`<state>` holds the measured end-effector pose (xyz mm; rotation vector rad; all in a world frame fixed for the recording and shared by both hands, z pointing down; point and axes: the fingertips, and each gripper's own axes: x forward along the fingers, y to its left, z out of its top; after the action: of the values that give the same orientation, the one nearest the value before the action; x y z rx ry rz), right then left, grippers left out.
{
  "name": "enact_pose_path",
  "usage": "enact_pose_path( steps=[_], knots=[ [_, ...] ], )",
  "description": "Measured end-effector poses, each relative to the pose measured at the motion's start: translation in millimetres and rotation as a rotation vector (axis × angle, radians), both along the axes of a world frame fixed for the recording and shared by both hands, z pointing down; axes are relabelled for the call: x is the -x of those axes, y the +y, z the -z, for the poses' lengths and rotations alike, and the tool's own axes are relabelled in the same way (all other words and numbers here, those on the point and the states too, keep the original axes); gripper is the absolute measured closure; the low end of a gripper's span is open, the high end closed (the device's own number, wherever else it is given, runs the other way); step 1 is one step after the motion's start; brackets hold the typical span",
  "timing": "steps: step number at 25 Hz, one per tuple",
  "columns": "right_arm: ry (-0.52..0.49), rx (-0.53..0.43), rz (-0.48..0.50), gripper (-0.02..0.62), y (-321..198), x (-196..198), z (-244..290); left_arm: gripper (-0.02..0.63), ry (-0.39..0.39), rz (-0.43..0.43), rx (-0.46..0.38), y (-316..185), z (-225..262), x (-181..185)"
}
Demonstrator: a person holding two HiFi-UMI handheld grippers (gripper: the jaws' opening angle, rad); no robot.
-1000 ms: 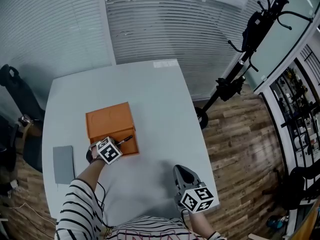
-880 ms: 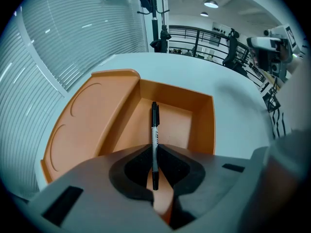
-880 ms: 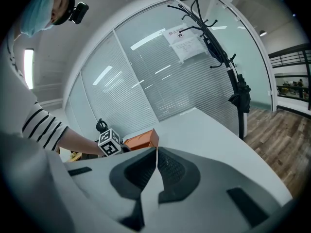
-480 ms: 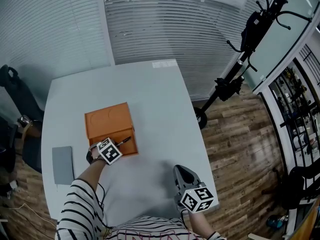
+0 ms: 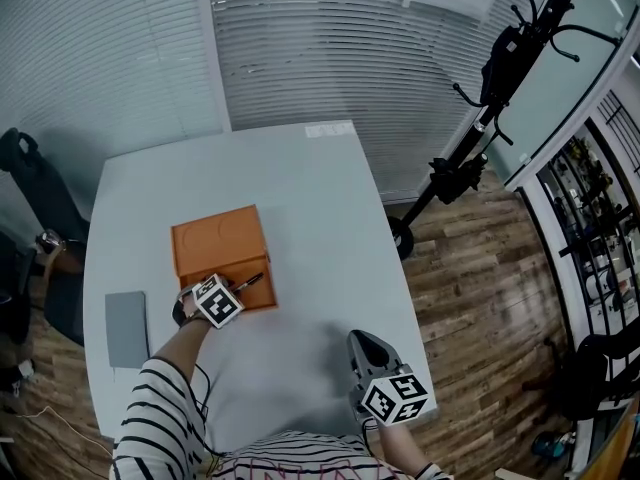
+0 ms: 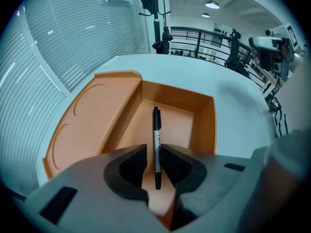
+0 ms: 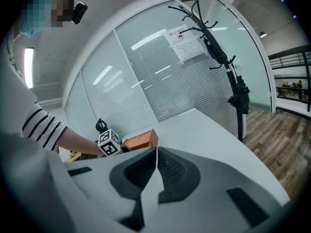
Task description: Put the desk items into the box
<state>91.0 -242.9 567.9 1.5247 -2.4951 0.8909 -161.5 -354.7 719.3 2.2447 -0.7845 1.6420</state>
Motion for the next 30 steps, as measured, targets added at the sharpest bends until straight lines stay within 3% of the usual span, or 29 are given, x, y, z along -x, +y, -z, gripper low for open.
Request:
enact_pose_path(
  steps=[16,30],
  knots=[
    [0.015,-0.024,0.042,0.568,11.3,17.0,14.3,0.532,0.190,0.077,-0.208,2.2,65.7,-0.1],
    [0.021,-0.062,0.111,0.568,35.9,56.3,33.6,0.561,0.351,0.172,-0.493,62.1,157.2,34.6]
  ],
)
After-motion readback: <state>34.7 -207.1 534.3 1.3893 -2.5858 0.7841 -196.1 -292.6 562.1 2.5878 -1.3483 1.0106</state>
